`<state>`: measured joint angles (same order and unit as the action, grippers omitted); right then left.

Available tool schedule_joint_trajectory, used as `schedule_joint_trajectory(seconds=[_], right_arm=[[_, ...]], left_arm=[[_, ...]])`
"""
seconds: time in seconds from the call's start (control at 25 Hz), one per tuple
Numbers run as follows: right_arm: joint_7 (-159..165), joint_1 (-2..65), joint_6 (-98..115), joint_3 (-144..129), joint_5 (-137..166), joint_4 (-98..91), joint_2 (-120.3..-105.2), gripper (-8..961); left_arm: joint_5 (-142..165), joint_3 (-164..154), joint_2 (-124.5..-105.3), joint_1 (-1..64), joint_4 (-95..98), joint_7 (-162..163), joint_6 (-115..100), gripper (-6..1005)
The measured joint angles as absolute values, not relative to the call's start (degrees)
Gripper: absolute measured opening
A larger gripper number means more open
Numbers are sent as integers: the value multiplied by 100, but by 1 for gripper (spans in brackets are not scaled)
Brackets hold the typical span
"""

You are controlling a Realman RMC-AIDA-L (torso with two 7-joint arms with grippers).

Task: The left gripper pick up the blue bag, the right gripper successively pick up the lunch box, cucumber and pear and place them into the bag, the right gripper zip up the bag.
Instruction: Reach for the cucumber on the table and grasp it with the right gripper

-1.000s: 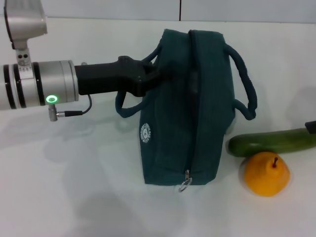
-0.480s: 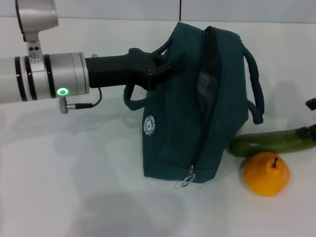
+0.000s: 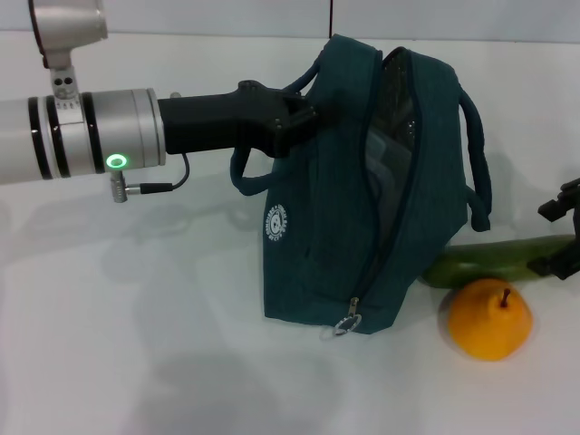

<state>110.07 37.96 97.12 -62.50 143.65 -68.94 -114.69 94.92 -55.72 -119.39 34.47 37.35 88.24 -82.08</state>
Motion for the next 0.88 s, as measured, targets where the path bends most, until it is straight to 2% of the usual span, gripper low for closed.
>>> schedule_joint_trajectory(seconds=[0.88], right_arm=[[11445,4540,9113,-7419,14953,-5964,-11539,808]], left_arm=[[9521,-5572,-11911,3521,3796,8824,-8209,42]])
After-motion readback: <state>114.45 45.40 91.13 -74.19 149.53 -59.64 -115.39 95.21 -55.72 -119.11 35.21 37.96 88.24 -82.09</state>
